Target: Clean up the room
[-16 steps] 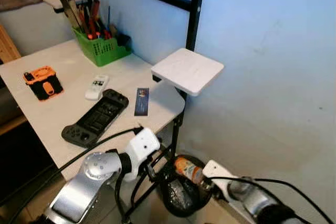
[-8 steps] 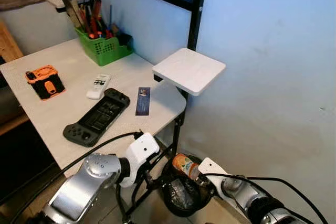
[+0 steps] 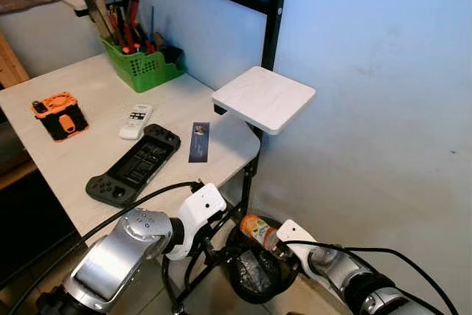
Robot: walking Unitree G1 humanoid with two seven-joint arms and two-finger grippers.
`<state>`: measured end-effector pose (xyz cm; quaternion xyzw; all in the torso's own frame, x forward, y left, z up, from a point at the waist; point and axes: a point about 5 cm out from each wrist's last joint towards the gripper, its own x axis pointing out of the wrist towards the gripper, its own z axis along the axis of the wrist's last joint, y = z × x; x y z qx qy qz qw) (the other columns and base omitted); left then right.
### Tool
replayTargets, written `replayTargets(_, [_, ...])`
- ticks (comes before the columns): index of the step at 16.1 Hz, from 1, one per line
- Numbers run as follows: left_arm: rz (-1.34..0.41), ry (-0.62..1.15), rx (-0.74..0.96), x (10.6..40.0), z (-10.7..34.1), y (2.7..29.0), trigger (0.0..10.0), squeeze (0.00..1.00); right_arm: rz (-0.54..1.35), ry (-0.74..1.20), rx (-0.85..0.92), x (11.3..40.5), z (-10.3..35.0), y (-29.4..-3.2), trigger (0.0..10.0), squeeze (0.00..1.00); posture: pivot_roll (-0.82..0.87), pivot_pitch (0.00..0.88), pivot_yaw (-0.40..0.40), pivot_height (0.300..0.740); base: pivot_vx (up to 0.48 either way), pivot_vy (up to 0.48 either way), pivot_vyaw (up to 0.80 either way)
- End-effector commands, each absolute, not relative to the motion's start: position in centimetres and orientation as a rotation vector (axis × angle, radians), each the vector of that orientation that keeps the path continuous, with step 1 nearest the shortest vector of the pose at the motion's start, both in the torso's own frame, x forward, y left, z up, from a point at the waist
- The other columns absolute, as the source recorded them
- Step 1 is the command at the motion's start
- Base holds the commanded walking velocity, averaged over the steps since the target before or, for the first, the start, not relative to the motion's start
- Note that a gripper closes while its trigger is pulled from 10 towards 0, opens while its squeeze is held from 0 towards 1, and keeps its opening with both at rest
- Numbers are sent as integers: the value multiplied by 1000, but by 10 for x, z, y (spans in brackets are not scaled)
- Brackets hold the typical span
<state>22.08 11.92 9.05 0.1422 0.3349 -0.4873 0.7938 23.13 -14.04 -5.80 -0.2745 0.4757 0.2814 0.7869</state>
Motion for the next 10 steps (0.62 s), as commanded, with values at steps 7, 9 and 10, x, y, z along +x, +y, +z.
replayTargets(7, [-1051, 713, 319, 224, 96, 119, 10000, 0, 612, 1015, -532, 235, -56, -134, 10000, 1000, 7, 0, 15, 740, 0, 0, 0])
replayTargets(9, [-1044, 700, 315, 225, 97, 119, 10000, 0, 611, 998, -498, 236, -55, -132, 10000, 1000, 6, 0, 21, 740, 0, 0, 0])
replayTargets(10, [-1014, 679, 308, 228, 98, 120, 10000, 0, 595, 968, -454, 240, -52, -132, 10000, 1000, 2, 0, 26, 740, 0, 0, 0])
